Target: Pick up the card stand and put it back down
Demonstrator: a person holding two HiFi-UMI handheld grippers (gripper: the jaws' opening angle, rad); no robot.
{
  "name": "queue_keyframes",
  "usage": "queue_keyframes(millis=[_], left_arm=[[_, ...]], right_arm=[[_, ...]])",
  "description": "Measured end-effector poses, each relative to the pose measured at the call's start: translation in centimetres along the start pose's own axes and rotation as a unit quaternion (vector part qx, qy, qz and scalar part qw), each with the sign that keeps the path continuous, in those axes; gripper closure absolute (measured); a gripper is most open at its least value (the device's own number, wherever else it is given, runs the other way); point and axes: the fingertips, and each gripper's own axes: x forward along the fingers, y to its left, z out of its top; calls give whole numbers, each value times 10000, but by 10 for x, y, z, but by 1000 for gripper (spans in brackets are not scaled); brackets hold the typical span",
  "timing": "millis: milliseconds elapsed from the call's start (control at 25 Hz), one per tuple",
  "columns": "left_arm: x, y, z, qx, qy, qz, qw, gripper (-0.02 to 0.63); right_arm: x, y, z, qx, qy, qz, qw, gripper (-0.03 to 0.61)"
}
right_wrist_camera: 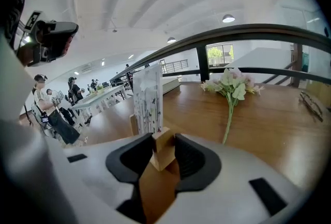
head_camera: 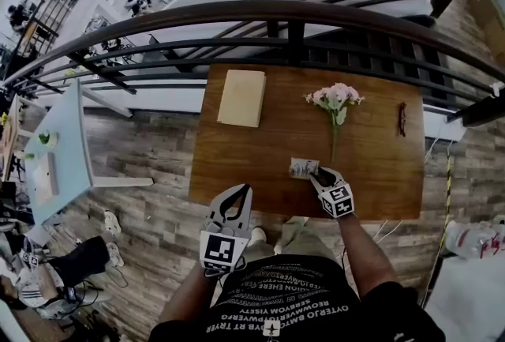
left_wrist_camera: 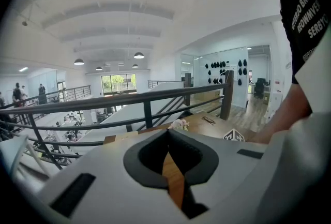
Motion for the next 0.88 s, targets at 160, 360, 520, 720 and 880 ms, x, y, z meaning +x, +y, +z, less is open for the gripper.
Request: queue_keyframes(millis=[160,360,520,720,880], left_arm=[[-7,1,-1,-1,21,22,10000,591],[-13,1,-6,17,17,-41,10000,591],[-20,-5,-5,74,-64,-156,9998,591],[-32,-10,-3,113,-215,-338,9991,591],[-49,-9,4,13,-425,-469,9980,591]], right_arm=[[0,2,-8,-104,89,-5,9999,436],[4,4,-15,-202,207,1,9996,404],[-7,4,-13,-94,196,-96,9997,323],[-39,3,-2,35,-56,-511,9987,321],[-73,8,9,387,-179,-981,9943,368]])
